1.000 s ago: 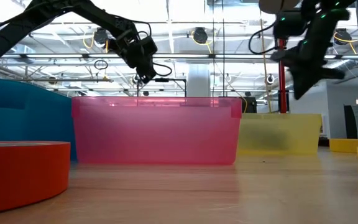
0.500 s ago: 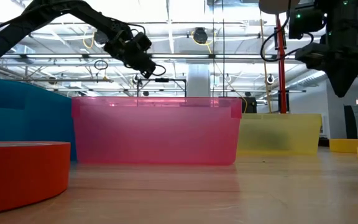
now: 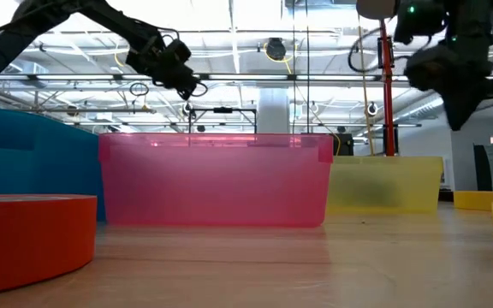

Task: Pick and place Stapler, Stapler remover, tape
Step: Put the yellow stapler into the yellow bin

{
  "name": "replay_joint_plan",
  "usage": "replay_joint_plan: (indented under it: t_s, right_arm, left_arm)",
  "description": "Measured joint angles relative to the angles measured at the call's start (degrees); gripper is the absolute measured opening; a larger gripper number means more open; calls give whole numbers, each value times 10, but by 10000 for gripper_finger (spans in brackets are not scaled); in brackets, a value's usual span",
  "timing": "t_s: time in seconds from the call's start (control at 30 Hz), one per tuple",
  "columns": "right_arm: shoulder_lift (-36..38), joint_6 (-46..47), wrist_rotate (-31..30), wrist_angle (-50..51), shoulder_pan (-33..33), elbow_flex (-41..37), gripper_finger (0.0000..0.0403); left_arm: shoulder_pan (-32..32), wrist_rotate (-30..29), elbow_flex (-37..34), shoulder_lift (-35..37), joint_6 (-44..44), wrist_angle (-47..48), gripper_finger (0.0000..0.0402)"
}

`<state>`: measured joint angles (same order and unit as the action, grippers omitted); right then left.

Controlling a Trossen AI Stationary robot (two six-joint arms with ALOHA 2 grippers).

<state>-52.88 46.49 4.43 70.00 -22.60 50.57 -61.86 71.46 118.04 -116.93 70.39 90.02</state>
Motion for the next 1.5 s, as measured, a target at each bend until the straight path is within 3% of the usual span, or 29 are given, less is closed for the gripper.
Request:
replay_joint_plan:
  t_s: [0.3, 0.63, 0.73, 1.0, 1.2, 1.4, 1.5]
  right_arm:
    - [2, -31, -15, -130, 107, 0, 0]
    - [-5, -24, -14, -306, 240, 0, 0]
    - [-18, -10, -14, -372, 276, 0, 0]
    - [-97, 23, -17, -517, 335, 0, 0]
    - [-167, 51, -16, -595, 369, 0, 0]
    - [-192, 69, -16, -634, 378, 1, 0]
    - [-192, 70, -14, -632, 372, 0, 0]
  left_arm:
    - [58, -36, 0, 83, -68, 0, 145]
    - [150, -17, -15, 186, -100, -1, 145]
    - [175, 23, -61, 219, -71, -1, 145]
    - [236, 24, -244, 308, -61, -2, 145]
    - [272, 49, -359, 384, -72, -58, 145]
    - [308, 40, -440, 430, -199, -220, 145]
    - [330, -61, -469, 439, -346, -326, 145]
